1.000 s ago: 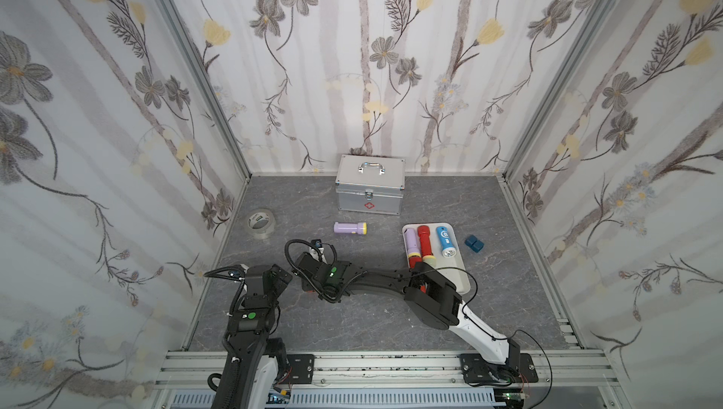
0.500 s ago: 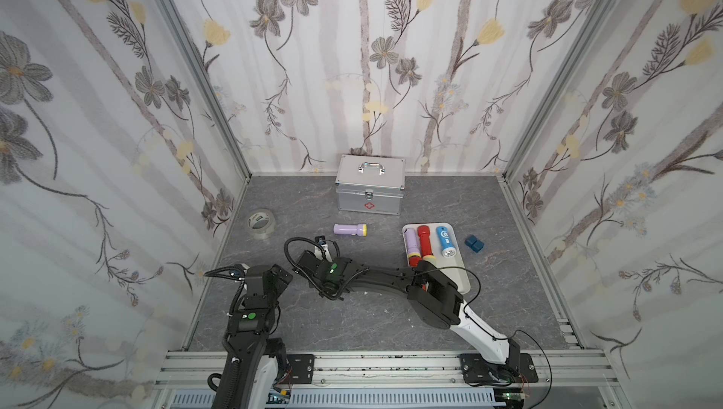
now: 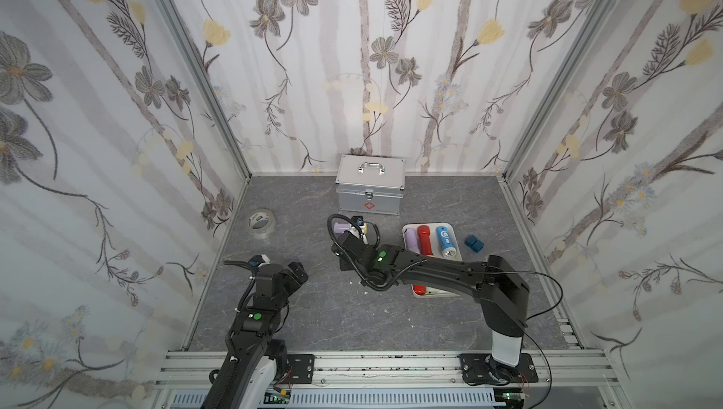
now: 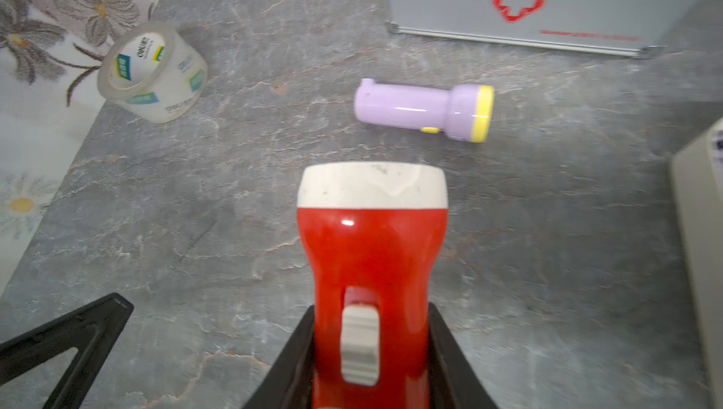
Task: Put the flashlights into the storage boxes
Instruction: Pick up the flashlight from the center of the board, then move the storage box to the center of the board.
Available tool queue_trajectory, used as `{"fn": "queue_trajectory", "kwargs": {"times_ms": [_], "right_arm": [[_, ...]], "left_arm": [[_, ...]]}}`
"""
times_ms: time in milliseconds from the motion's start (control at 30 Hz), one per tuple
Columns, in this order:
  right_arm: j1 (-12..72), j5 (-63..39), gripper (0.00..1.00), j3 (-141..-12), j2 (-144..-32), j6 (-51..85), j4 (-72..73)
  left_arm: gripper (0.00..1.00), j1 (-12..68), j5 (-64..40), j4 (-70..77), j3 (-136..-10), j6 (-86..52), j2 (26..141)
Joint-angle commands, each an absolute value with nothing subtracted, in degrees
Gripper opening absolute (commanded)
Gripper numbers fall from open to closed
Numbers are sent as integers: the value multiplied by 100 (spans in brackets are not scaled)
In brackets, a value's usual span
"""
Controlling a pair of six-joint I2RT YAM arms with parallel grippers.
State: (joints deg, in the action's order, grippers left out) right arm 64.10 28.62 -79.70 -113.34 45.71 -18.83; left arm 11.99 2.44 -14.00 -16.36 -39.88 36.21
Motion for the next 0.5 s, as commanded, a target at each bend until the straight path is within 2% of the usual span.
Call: {"fn": "queue_trajectory", "kwargs": {"times_ms": [0,133,233,333,467], "right_arm": [[6138,2864,36,-7097,-10527,4423,-1343],[5678,2658,37,-5589,-9231,4101,-1192],[5242,2423,37,-4687,-8339,3938,-1251],[4754,2284,38,-3840,-7593,3827,-1217],[3921,1827,39,-3148,-6984,3592,-1126]], "left_arm": [[100,2348,787,-860,-1908,-4287,4125],[100,4203,2047,-712,-2779,-4186,5487],[100,4930,2339,-831,-3676,-4054,6655],[100,5049,1562,-919,-4418,-4232,7565],[100,5195,627,-24,-4752,-4252,8385]]}}
